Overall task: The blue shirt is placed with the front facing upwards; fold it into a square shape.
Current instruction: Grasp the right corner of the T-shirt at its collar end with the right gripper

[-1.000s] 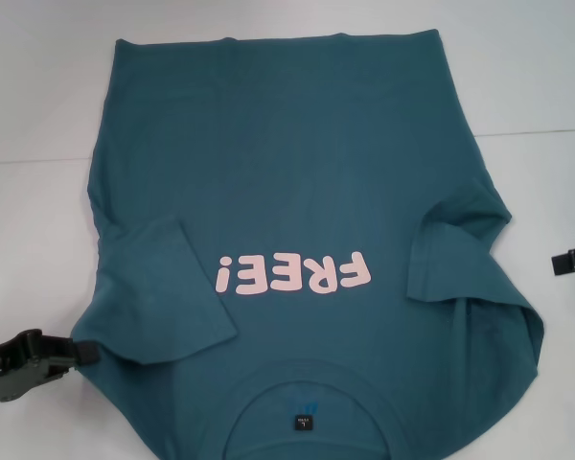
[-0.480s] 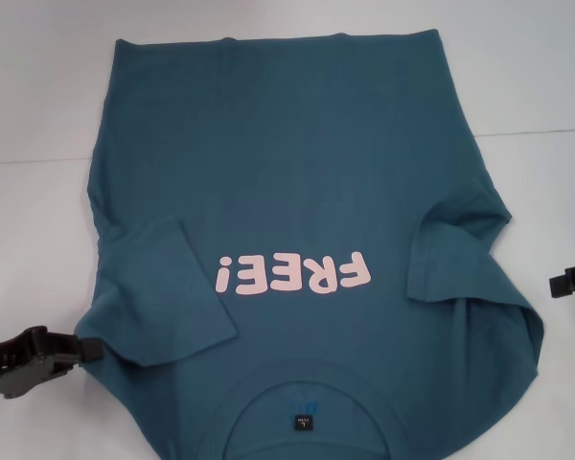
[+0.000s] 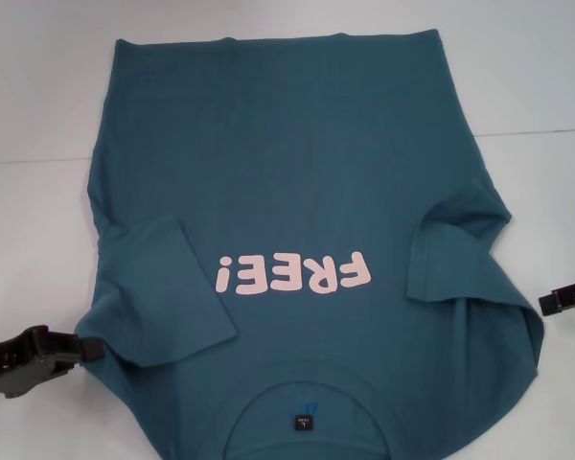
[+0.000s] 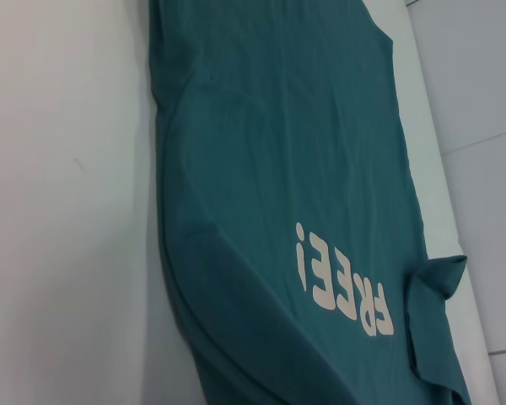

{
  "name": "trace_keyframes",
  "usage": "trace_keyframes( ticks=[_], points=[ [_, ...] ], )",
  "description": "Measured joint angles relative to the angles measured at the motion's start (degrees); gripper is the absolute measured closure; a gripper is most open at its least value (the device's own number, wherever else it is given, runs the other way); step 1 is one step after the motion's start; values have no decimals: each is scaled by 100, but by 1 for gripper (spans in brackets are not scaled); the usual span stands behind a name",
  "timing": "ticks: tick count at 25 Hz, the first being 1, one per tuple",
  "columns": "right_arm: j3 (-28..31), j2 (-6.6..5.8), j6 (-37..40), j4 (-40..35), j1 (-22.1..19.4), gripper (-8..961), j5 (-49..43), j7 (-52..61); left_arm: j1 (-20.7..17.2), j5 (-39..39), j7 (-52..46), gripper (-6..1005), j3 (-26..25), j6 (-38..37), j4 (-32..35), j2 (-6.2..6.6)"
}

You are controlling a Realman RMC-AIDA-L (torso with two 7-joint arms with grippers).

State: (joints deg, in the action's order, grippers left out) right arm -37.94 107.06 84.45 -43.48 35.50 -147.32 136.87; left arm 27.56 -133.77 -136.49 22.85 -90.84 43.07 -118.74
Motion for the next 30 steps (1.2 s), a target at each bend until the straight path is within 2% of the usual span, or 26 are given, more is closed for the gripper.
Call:
trace_keyframes(
  ticks=[6,13,22,30],
  points=[
    [4,126,-238,179,100,243,-6,95,-10,0,0,975,-6,7,-1,0],
    [3,138,-364,405,189,245,-8,136,-31,0,11,975,-9,7,-1,0],
    [0,247,-524,411,197,246,-185,165,-27,0,18,975,-8,11,-1,0],
    [39,270,-578,411,176,248,-162,168,-40,0,18,975,-8,56,-6,0]
  ],
)
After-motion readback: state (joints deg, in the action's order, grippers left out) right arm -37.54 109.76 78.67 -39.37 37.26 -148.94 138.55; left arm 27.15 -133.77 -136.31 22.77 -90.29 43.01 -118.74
